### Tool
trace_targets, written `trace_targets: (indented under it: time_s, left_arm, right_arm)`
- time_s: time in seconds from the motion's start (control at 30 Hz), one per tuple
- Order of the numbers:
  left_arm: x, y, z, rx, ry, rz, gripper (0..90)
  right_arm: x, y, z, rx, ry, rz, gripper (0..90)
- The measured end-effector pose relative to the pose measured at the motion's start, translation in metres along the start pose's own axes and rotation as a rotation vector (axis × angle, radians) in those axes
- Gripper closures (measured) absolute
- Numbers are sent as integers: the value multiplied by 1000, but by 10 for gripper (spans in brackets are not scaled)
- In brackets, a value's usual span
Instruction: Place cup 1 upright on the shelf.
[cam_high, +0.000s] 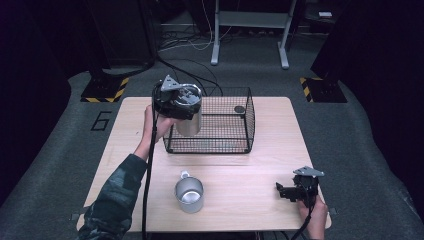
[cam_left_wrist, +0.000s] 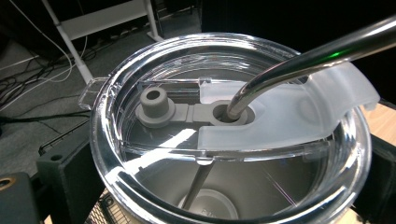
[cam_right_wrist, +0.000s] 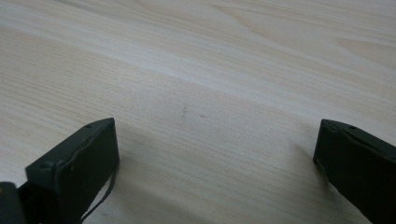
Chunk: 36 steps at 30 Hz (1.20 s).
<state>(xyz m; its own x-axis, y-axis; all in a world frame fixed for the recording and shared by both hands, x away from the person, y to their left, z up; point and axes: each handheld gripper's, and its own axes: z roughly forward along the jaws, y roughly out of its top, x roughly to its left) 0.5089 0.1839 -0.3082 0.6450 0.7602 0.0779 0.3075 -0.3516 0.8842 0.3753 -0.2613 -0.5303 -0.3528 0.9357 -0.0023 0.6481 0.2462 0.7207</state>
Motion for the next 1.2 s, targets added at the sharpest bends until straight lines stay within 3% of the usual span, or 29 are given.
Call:
trace_targets:
  time_s: [0.2,0.6,1.2]
  left_arm:
    - [3,-1,8,17,10,2,37]
    - [15,-3,23,32,46,-35,37]
    - [27,-13,54,77,65,-78,37]
  right_arm:
    - [0,0,0,0,0,0,0]
    - [0,0,0,1,1,1,0]
    - [0,0,0,0,1,-2,0]
